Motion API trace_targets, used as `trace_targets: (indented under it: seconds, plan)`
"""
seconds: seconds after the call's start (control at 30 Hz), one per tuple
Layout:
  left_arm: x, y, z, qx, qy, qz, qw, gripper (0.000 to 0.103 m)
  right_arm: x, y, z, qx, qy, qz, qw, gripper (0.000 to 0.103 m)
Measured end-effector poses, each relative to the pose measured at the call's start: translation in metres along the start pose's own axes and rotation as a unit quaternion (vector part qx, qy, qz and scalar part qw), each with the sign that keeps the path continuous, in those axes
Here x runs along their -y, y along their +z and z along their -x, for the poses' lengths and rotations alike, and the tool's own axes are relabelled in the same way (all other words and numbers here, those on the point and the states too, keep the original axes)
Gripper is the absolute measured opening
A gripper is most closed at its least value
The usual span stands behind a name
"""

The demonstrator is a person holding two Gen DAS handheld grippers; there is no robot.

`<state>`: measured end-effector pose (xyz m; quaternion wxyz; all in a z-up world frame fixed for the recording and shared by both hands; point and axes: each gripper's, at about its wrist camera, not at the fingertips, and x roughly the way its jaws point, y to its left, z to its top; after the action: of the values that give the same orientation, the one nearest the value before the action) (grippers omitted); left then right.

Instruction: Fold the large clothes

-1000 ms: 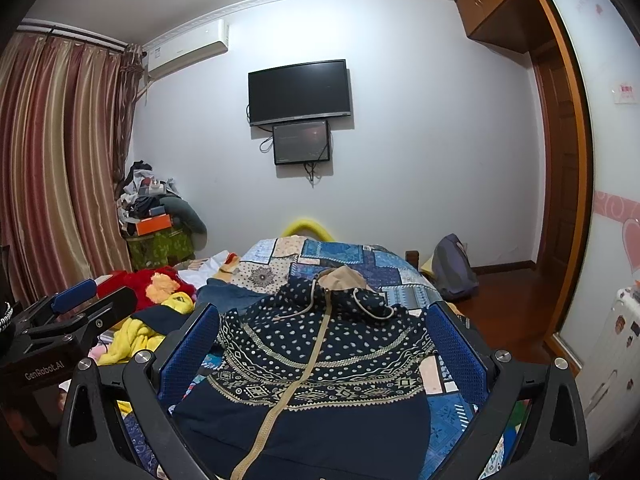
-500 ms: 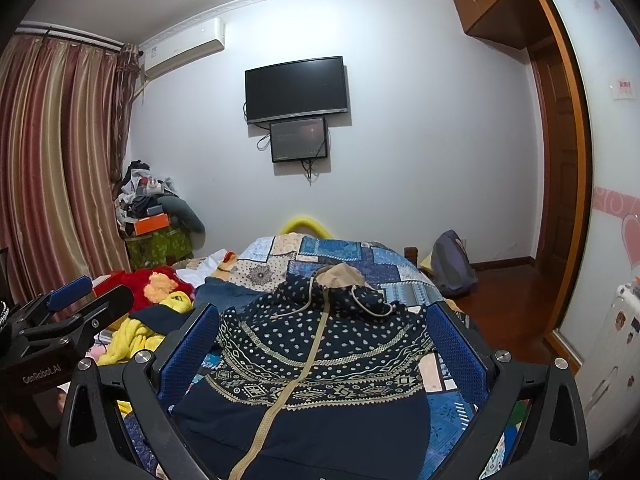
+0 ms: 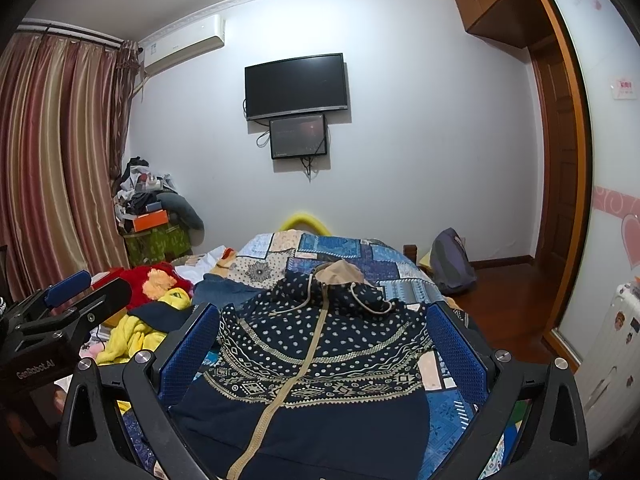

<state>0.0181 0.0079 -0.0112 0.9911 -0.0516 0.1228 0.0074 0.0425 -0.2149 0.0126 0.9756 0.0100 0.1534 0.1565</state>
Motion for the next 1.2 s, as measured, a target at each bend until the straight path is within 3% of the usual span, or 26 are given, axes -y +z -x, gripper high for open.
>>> trace_targets:
  seconds: [0.7,0.93,1.2]
  plan:
    - [-0.017,-0.001,-0.014,-0.007,0.001,0.013,0.9999,0.102,-0.01,0.003,-0.021,-0.024,-0.003,0.01,1.0,0.103]
    - [-0.042,0.006,-0.04,0.0,0.027,0.003,0.9996,0.102,-0.022,0.01,-0.061,-0.041,0.001,0.023,0.999,0.103]
    - [-0.094,0.015,-0.098,-0.011,0.058,0.002,0.9982,0.102,-0.041,0.019,-0.144,-0.052,0.017,0.049,0.997,0.103]
